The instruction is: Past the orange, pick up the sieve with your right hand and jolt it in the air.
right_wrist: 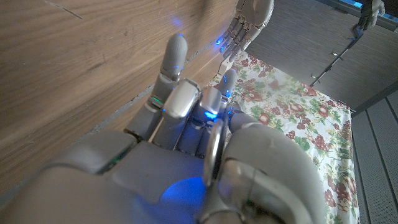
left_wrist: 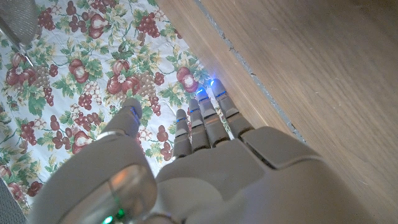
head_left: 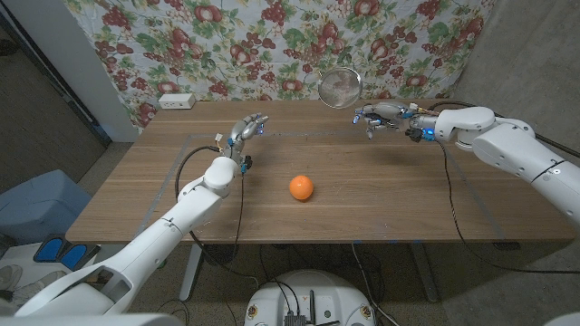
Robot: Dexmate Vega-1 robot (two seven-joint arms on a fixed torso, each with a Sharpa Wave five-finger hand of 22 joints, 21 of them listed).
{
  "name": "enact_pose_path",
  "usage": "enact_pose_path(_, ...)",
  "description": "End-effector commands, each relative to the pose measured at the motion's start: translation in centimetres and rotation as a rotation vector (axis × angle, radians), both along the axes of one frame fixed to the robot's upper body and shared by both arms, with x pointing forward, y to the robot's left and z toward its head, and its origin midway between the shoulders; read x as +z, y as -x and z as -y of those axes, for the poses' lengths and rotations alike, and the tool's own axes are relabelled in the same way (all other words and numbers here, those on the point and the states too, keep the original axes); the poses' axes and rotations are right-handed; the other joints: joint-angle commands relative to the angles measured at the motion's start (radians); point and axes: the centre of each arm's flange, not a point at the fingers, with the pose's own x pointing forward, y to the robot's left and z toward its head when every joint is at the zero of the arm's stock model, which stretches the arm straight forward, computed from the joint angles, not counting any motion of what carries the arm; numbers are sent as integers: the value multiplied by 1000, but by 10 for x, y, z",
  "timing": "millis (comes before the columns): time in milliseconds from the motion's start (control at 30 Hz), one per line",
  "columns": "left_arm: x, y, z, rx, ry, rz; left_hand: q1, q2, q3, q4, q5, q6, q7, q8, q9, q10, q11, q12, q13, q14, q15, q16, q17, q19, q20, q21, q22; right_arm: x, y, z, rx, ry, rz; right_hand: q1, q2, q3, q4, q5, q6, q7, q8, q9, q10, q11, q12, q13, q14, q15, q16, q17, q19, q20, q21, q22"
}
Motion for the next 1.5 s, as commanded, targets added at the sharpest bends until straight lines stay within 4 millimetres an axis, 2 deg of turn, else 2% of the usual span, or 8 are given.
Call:
enact_pose_path(33,1,1,-3,-5,4,2,-7,5,12,0,10,11,1,1,-1,7,2,3,1,3,10,4,-1,3,2,-5,1,-1,-2,-5,5,28,-23,1,-7,11,1,-2,73,85,8,-2,-16,-13,11,3,-4,1,3,2,-4,-17,8,0)
enact_pose_path(833,5,-1,-1,-4,-5,-1,-16,8,18,-5,9,15,2,-1,-1,5,1,2,-3,0,10,3,-4,3,2,-8,1,-17,-26,-19,-7,298,-271,0,-7,16,1,-4,68,88,1,-24,-35,-10,34,2,-12,1,2,2,-21,-12,21,-18)
enact_pose_path(1500,9,-7,-2,-7,-9,-10,-22,8,23,-9,9,20,3,-1,-1,6,0,3,-7,-2,11,2,-5,1,1,-11,2,-15,-31,-20,-24,308,-284,1,-7,21,1,-6,66,89,3,-31,-48,-11,51,2,-19,1,2,1,-28,-10,35,-31)
